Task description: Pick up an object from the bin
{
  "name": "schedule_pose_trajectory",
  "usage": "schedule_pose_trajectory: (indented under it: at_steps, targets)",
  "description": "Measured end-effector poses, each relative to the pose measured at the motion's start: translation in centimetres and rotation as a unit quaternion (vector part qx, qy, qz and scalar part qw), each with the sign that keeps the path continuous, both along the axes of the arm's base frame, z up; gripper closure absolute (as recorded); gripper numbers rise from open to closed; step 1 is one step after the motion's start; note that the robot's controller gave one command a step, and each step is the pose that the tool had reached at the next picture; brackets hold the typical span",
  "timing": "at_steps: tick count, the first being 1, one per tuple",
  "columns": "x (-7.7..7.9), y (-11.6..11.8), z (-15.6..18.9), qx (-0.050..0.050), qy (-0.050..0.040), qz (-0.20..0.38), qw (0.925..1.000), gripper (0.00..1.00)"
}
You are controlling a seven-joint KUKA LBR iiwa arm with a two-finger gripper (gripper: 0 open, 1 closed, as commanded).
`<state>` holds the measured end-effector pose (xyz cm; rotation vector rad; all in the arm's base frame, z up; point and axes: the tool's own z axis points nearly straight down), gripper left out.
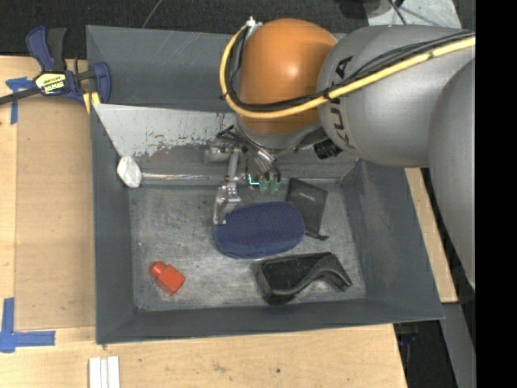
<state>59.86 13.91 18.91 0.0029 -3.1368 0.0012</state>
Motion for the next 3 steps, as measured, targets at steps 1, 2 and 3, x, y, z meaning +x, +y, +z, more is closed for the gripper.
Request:
schedule_pose_trajectory:
  at_steps: [1, 2, 3]
  targets:
    - [0.8, -6.0, -11.2, 0.004, -0.004, 0.044, 0.999, 0.0]
    - [1.0, -5.9, -10.6, 0.003, -0.0052, 0.047, 0.9989, 1.0]
    - [2.3, -6.0, 3.8, 0.001, -0.0089, 0.023, 0.9997, 1.0]
